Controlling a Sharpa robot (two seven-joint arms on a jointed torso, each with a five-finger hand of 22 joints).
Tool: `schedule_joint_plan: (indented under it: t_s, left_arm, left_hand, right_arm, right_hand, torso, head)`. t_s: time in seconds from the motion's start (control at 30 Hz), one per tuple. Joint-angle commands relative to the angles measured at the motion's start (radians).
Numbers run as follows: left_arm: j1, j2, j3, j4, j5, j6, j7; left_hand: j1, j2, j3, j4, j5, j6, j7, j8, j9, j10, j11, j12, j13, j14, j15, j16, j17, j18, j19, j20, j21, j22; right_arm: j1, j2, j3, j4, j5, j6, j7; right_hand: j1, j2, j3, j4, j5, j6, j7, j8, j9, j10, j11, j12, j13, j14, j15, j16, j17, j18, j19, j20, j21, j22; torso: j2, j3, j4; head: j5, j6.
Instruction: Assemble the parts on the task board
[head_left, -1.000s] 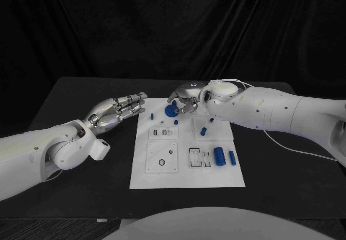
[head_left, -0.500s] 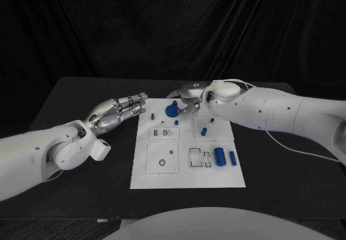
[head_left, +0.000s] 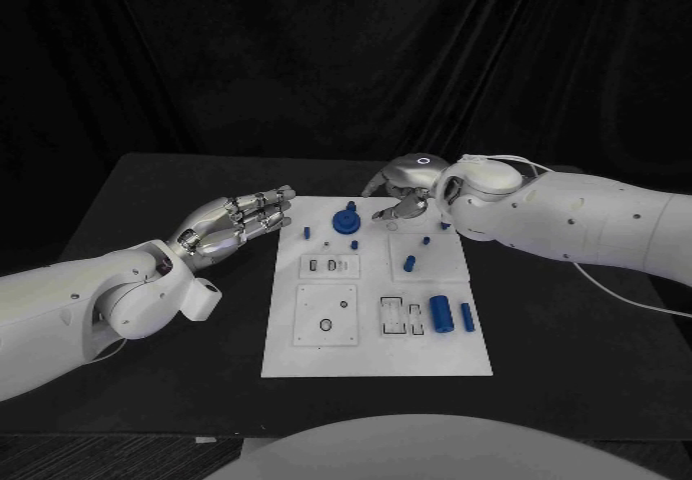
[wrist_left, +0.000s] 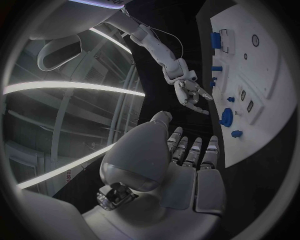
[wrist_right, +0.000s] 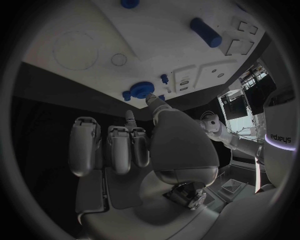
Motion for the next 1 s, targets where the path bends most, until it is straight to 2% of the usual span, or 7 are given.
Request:
schedule_joint_plan:
  t_s: [0.03,0.27,0.5,0.6,0.63,0.8,1.0]
  left_arm:
    - [-0.002,0.001,0.001,0.003,0.001,0.010,0.009]
    - [-0.004,-0.001,0.001,0.005,0.001,0.012,0.008]
    - [-0.009,0.003,0.001,0.004,0.001,0.018,0.017]
    - [-0.010,0.003,0.001,0.011,0.001,0.019,0.027]
    - [-0.010,0.004,0.001,0.013,0.001,0.019,0.028]
    - [-0.011,0.005,0.001,0.022,0.001,0.021,0.026]
    - [-0.011,0.005,0.001,0.023,0.001,0.023,0.022]
  left_hand:
    - [0.009,-0.004,0.003,0.001,0.002,0.005,0.004,0.003,0.001,-0.002,0.005,0.004,0.001,-0.006,0.001,0.000,0.000,0.017,-0.006,-0.001,-0.005,-0.001]
    - [0.009,-0.004,0.003,0.001,0.002,0.005,0.004,0.003,0.001,-0.002,0.005,0.004,0.001,-0.006,0.001,0.000,0.000,0.017,-0.006,-0.001,-0.005,-0.001]
    - [0.009,-0.002,0.014,-0.002,0.004,0.015,0.004,0.006,0.003,0.000,0.006,0.006,0.002,-0.006,0.002,0.001,0.000,0.017,-0.006,-0.001,-0.005,-0.001]
    - [0.010,-0.001,0.026,-0.006,0.006,0.024,0.006,0.009,0.004,0.005,0.007,0.010,0.003,-0.001,0.003,0.004,0.001,0.017,-0.002,0.000,-0.003,0.000]
    - [0.010,-0.001,0.026,-0.006,0.006,0.024,0.006,0.009,0.004,0.006,0.007,0.010,0.003,-0.001,0.003,0.004,0.001,0.017,-0.002,0.000,-0.002,0.000]
    - [0.010,-0.003,0.029,-0.007,0.006,0.021,0.006,0.008,0.003,0.004,0.008,0.009,0.002,-0.003,0.003,0.003,0.001,0.017,-0.003,0.000,-0.003,-0.001]
    - [0.010,-0.004,0.030,-0.008,0.005,0.018,0.007,0.008,0.003,0.003,0.008,0.008,0.002,-0.004,0.003,0.002,0.001,0.017,-0.004,0.000,-0.004,-0.001]
  right_arm:
    - [0.010,-0.055,0.000,0.058,-0.003,-0.108,-0.043]
    - [0.016,-0.184,0.000,0.153,-0.003,-0.153,-0.092]
    - [-0.009,-0.251,0.000,0.173,-0.003,-0.173,-0.100]
    - [-0.024,-0.272,-0.001,0.179,-0.003,-0.190,-0.101]
    - [-0.028,-0.277,-0.001,0.179,-0.003,-0.196,-0.101]
    - [-0.048,-0.295,-0.001,0.165,-0.003,-0.214,-0.100]
    - [-0.064,-0.299,-0.001,0.142,-0.003,-0.219,-0.102]
  right_hand:
    - [-0.001,-0.019,-0.032,0.031,-0.023,0.026,-0.010,0.010,0.007,0.105,-0.011,0.004,0.263,0.095,-0.013,-0.031,0.209,-0.027,0.053,-0.014,0.031,0.211]
    - [0.016,-0.053,-0.067,0.115,-0.040,0.038,-0.020,0.012,0.012,0.105,-0.020,0.004,0.263,0.093,-0.028,-0.056,0.180,-0.028,0.057,-0.028,0.037,0.217]
    - [-0.030,-0.052,-0.076,0.122,-0.007,0.020,-0.046,-0.003,0.004,0.105,-0.037,0.004,0.263,0.091,-0.045,-0.066,0.162,-0.026,0.057,-0.043,0.034,0.218]
    - [-0.037,-0.059,-0.075,0.122,0.002,-0.171,-0.062,-0.046,-0.038,0.105,-0.049,0.004,0.263,0.091,-0.055,-0.065,0.157,-0.026,0.056,-0.053,0.032,0.218]
    - [-0.037,-0.059,-0.075,0.121,0.003,-0.173,-0.062,-0.046,-0.039,0.105,-0.050,0.004,0.263,0.091,-0.055,-0.065,0.156,-0.026,0.056,-0.053,0.032,0.218]
    - [-0.016,-0.053,-0.066,0.120,0.033,-0.141,-0.055,-0.039,-0.041,0.105,-0.047,0.004,0.263,0.090,-0.056,-0.065,0.152,-0.025,0.055,-0.056,0.029,0.217]
    - [0.031,-0.035,-0.048,0.115,0.155,-0.021,-0.049,-0.023,-0.034,0.105,-0.042,0.004,0.263,0.090,-0.052,-0.058,0.152,-0.026,0.056,-0.053,0.031,0.218]
  torso:
    - [0.000,-0.0001,-0.0010]
    - [0.000,0.0001,0.0000]
    - [0.000,0.0001,-0.0021]
    - [-0.001,0.0008,-0.0004]
    - [-0.003,0.0010,-0.0014]
    - [-0.007,-0.0003,-0.0052]
    - [-0.007,-0.0002,-0.0049]
  head:
    - [-0.001,0.000]
    - [-0.002,0.000]
    - [-0.013,0.000]
    - [-0.013,0.000]
    - [-0.011,0.000]
    - [-0.008,0.000]
    - [-0.001,0.000]
